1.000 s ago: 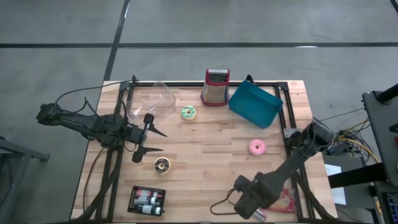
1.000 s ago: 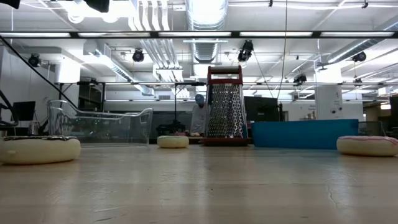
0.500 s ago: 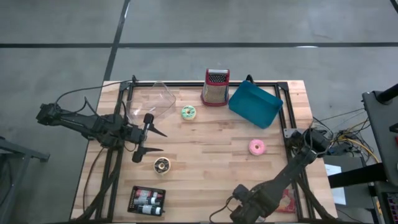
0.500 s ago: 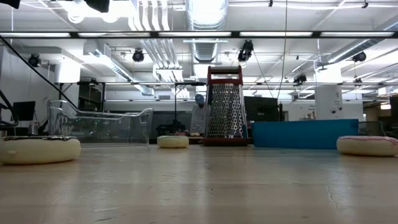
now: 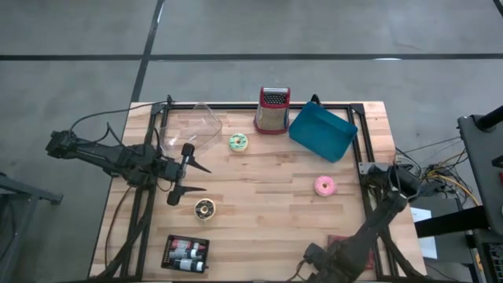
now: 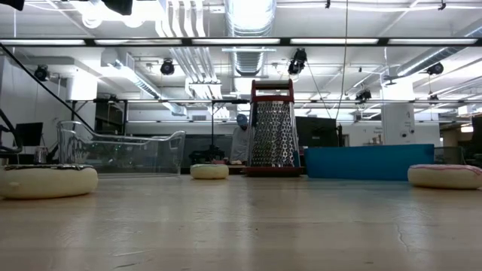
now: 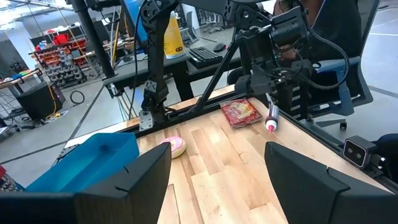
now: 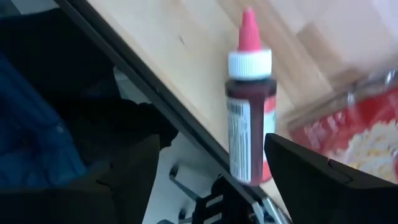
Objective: Pick & Place Food Item
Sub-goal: Put the pink food coloring bottle into the black bin
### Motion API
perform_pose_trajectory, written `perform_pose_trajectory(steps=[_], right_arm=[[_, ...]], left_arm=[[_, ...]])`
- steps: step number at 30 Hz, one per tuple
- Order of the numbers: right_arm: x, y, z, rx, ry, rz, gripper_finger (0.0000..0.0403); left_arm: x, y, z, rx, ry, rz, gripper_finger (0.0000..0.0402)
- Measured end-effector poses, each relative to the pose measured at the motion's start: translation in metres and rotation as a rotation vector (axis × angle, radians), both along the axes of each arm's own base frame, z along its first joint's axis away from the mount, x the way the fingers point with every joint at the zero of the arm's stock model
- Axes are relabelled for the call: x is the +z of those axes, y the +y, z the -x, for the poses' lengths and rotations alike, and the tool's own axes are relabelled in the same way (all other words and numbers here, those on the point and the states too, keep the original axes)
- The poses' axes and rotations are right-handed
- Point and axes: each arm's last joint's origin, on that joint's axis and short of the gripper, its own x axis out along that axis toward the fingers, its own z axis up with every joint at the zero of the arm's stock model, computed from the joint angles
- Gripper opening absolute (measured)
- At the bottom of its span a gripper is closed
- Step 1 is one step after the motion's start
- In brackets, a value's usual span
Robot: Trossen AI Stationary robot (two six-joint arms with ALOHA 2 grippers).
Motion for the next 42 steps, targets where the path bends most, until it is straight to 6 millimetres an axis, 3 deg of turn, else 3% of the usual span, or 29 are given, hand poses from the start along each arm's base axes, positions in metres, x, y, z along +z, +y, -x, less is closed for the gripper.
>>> perform_pose_trajectory(steps=[8, 16, 20, 33, 42], right_arm=[[-0.011, 0.023, 0.019, -0.029, 0.010, -0.015, 0.0304], [-0.035, 0.019, 0.023, -0.029, 0.073, 0.133, 0.0313], [-0.038, 0.015, 0.026, -0.025, 0.103, 0.179, 0.0311], [-0.045, 0.008, 0.013, -0.022, 0.037, 0.225, 0.0302], [-0.044, 0.001, 0.004, 0.021, 0.030, 0.225, 0.0261]], left_arm=[[0.000, 0.000, 0.000, 0.000, 0.000, 0.000, 0.0264], [0.000, 0.000, 0.000, -0.001, 0.000, 0.000, 0.0264], [-0.001, 0.000, 0.000, 0.000, 0.007, -0.002, 0.0264], [-0.001, 0.000, 0.000, 0.000, 0.006, -0.001, 0.0264], [-0.001, 0.000, 0.000, 0.000, 0.006, -0.001, 0.0264]])
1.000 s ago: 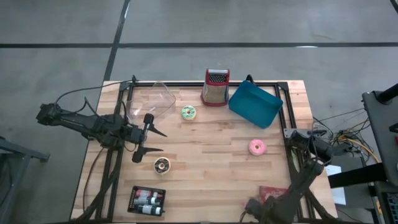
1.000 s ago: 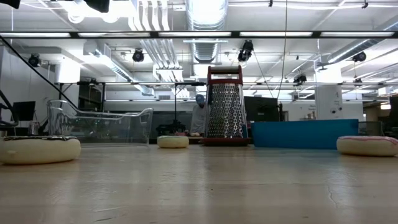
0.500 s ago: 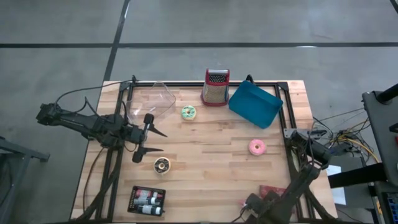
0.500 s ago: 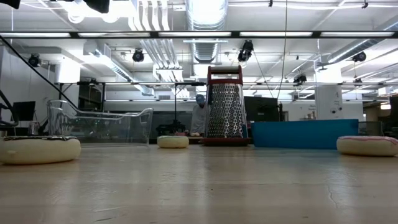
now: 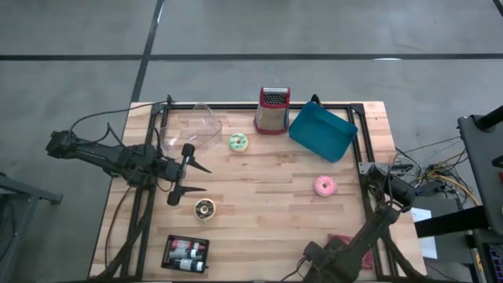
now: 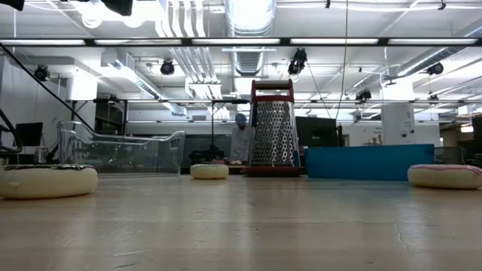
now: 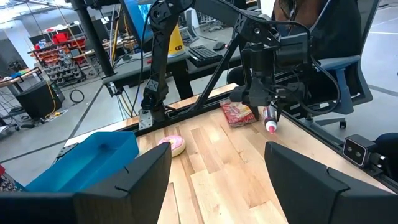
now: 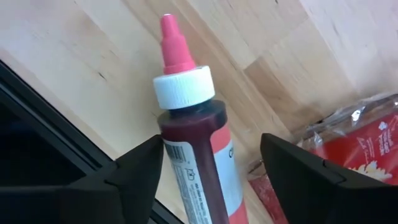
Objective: Pick & Place Food Item
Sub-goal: Put the pink food coloring bottle into the black bin
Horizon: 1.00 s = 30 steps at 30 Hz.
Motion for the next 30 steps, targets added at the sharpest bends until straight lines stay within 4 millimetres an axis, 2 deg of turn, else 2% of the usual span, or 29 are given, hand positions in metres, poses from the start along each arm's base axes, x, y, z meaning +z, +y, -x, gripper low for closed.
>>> perform_pose_trajectory(steps=[7, 21, 30], right_arm=[[0.0004, -0.0001, -0.0007, 0.004, -0.003, -0.004, 0.0219], [0.0010, 0.0028, -0.0048, -0.002, -0.032, -0.047, 0.0158], [0.0012, 0.0032, -0.0050, -0.002, -0.035, -0.050, 0.0139]], left_arm=[[0.0000, 0.0000, 0.0000, 0.000, 0.000, 0.000, 0.0264], [0.0000, 0.0000, 0.0000, 0.000, 0.000, 0.000, 0.0264], [0.0000, 0.0000, 0.0000, 0.000, 0.000, 0.000, 0.0264]])
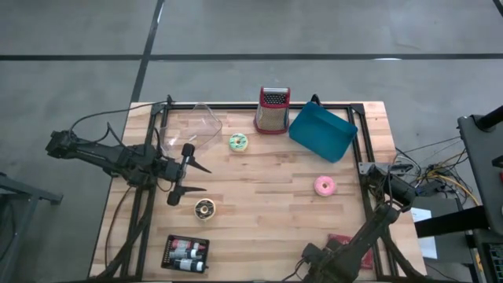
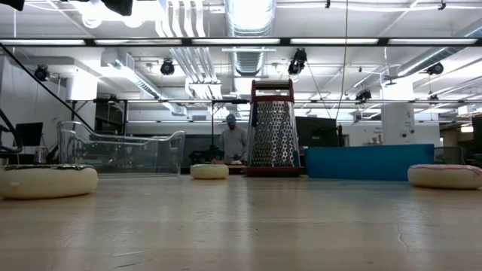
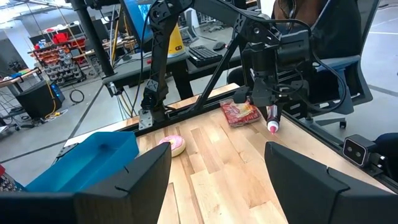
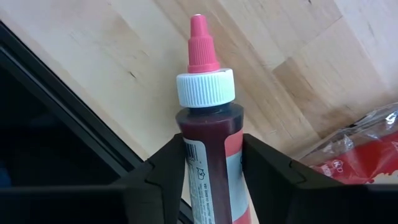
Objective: Pick & Place Food Item
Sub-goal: Put the pink food coloring bottle into the black bin
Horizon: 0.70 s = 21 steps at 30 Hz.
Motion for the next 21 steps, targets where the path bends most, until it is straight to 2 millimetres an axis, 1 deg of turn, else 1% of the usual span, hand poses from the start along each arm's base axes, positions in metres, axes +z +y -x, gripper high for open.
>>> perform_pose_trajectory(steps=[8, 17, 21], right_arm=[[0.002, -0.001, -0.001, -0.003, -0.013, 0.000, 0.0139], [0.016, -0.012, -0.006, -0.016, -0.101, 0.066, 0.0135], [0.026, -0.021, -0.011, -0.004, -0.143, 0.086, 0.0134]], left_arm=[[0.000, 0.000, 0.000, 0.000, 0.000, 0.000, 0.0264], [0.000, 0.000, 0.000, 0.000, 0.000, 0.000, 0.0264], [0.000, 0.000, 0.000, 0.000, 0.000, 0.000, 0.0264]])
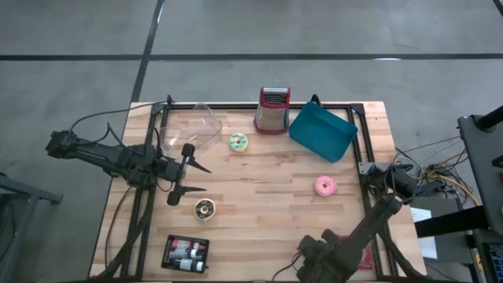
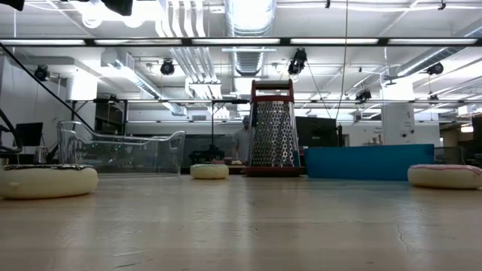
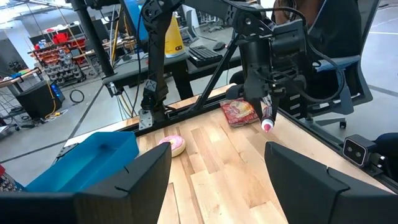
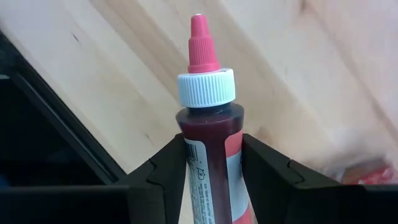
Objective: Pick & Place Food Item
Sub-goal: Put the pink food coloring bottle into the black bin
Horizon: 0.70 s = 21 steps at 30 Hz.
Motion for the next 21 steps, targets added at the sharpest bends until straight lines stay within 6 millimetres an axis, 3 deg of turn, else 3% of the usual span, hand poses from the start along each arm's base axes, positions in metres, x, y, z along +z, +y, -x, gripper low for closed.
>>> perform_pose_trajectory(steps=[6, 15, 21], right_arm=[[0.020, -0.027, -0.021, 0.070, -0.051, 0.017, 0.0133], [0.037, -0.085, -0.073, 0.150, -0.100, 0.054, 0.0132], [0.052, -0.111, -0.105, 0.274, -0.222, 0.074, 0.0132]], left_arm=[[0.000, 0.000, 0.000, 0.000, 0.000, 0.000, 0.0264], [0.000, 0.000, 0.000, 0.000, 0.000, 0.000, 0.0264], [0.000, 0.000, 0.000, 0.000, 0.000, 0.000, 0.0264]])
